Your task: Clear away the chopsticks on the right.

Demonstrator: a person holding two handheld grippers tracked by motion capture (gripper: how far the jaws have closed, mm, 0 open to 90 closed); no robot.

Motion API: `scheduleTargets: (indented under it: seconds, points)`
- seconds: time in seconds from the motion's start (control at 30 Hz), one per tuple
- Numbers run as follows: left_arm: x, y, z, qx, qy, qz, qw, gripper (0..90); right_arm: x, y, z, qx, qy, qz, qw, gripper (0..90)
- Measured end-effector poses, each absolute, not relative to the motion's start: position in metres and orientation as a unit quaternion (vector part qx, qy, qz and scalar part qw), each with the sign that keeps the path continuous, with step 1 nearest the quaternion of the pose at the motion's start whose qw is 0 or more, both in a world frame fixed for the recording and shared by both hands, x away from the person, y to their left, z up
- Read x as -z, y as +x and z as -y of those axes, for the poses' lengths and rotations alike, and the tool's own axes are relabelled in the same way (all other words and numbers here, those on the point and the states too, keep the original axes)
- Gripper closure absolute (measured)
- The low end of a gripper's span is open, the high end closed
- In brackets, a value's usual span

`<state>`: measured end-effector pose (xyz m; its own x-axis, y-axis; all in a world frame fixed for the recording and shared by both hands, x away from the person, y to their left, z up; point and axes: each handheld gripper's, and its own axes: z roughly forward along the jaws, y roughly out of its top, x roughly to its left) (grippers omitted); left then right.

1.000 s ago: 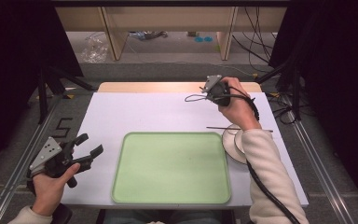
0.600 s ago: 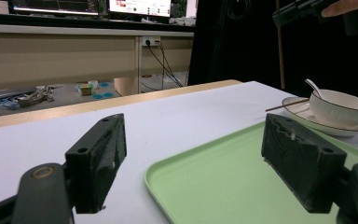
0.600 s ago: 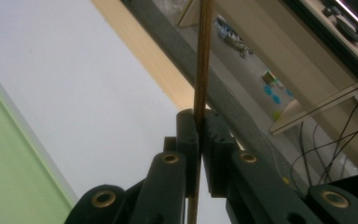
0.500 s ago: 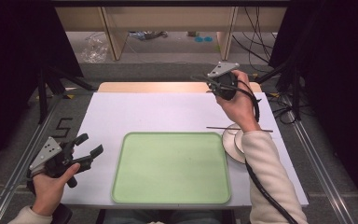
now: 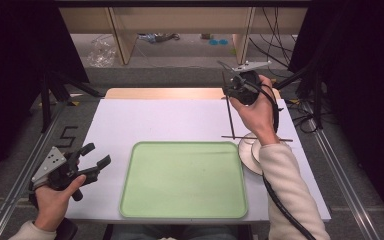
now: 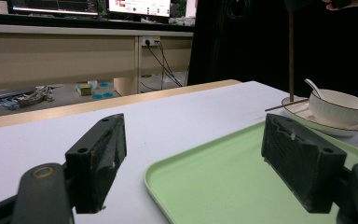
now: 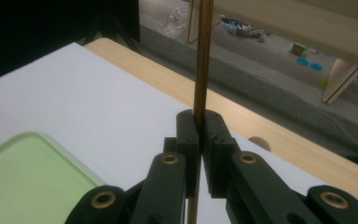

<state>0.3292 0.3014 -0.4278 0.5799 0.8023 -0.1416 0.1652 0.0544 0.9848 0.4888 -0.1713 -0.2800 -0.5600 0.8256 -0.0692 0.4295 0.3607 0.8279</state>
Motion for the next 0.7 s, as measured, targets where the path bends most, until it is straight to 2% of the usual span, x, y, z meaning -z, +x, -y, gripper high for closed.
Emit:
scheduleTargets:
  seconds: [0.1, 0.17, 0.47, 0.7]
  points:
    - [0.428, 0.329, -0.301, -0.257, 0.639, -0.379, 0.619, 21.9, 0.28, 0.487, 0.171, -0.405, 0.415, -0.78, 0.237, 87.5]
    - [0.428, 0.329, -0.301, -0.257, 0.639, -0.378, 0.619, 21.9, 0.28, 0.485, 0.17, -0.405, 0.442, -0.773, 0.206, 87.4]
    - [0.428, 0.329, -0.301, -0.257, 0.639, -0.378, 0.619, 21.9, 0.284, 0.48, 0.17, -0.381, 0.499, -0.763, 0.155, 87.4]
    - [0.428, 0.329, -0.301, -0.257, 0.639, -0.378, 0.619, 21.9, 0.301, 0.475, 0.171, -0.348, 0.542, -0.758, 0.104, 87.4]
